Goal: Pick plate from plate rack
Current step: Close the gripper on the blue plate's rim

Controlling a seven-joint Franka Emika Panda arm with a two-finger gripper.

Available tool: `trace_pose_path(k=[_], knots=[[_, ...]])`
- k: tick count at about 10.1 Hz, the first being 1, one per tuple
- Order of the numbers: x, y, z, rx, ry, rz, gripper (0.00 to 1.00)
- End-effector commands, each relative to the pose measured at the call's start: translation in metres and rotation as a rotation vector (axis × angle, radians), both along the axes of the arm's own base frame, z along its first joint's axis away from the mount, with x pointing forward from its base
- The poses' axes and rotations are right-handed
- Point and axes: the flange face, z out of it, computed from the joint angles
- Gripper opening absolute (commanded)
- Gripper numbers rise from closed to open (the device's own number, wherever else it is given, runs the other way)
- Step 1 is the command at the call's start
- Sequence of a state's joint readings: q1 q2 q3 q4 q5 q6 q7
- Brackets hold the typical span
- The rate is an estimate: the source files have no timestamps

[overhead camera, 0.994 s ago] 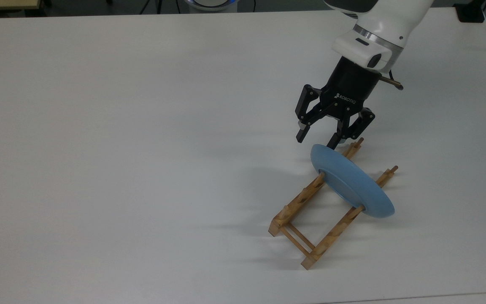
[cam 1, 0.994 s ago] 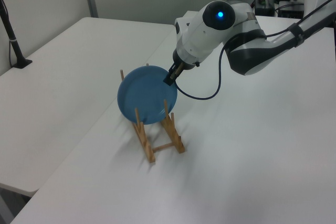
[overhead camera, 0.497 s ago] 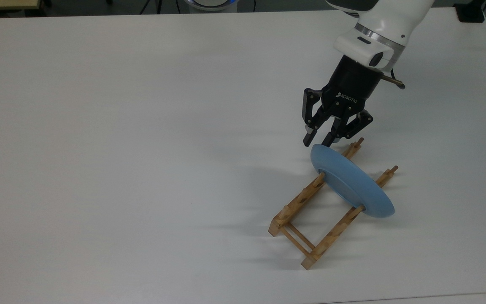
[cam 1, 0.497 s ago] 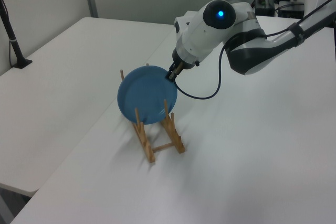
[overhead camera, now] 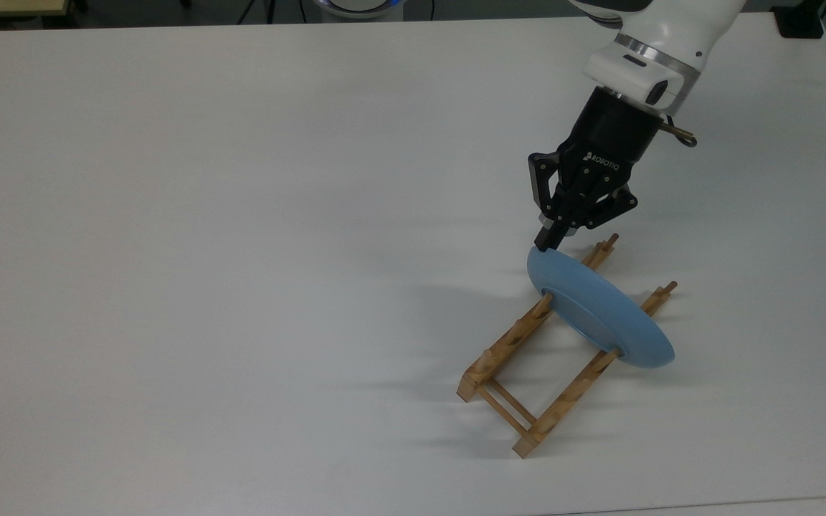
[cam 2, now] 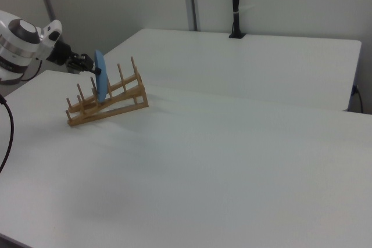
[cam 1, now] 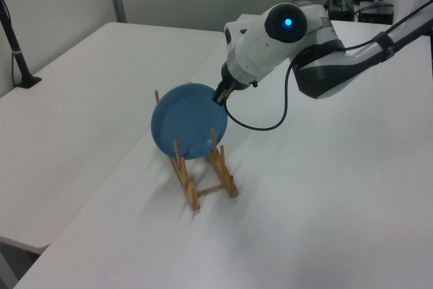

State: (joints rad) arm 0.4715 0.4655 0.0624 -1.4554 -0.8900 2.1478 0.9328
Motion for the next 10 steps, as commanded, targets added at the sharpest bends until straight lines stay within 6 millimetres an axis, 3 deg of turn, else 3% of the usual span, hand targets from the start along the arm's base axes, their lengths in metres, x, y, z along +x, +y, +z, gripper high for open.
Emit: trace_pose_path(k=[1,4,6,8,10], knots=[[-0.0013,0.0011,0.0099,-0.007,-0.034,-0.006,0.36],[0.0008,0.0001,0.0035,-0.011,-0.028,-0.006,0.38],[0.0040,-0.0048,0.0028,-0.012,-0.029,-0.008,0.10],[0.0048,-0.0066,0.0021,-0.016,-0.028,-0.007,0.01],[0.0044,-0.0069,0.0042,-0.022,-0.023,0.001,0.00]])
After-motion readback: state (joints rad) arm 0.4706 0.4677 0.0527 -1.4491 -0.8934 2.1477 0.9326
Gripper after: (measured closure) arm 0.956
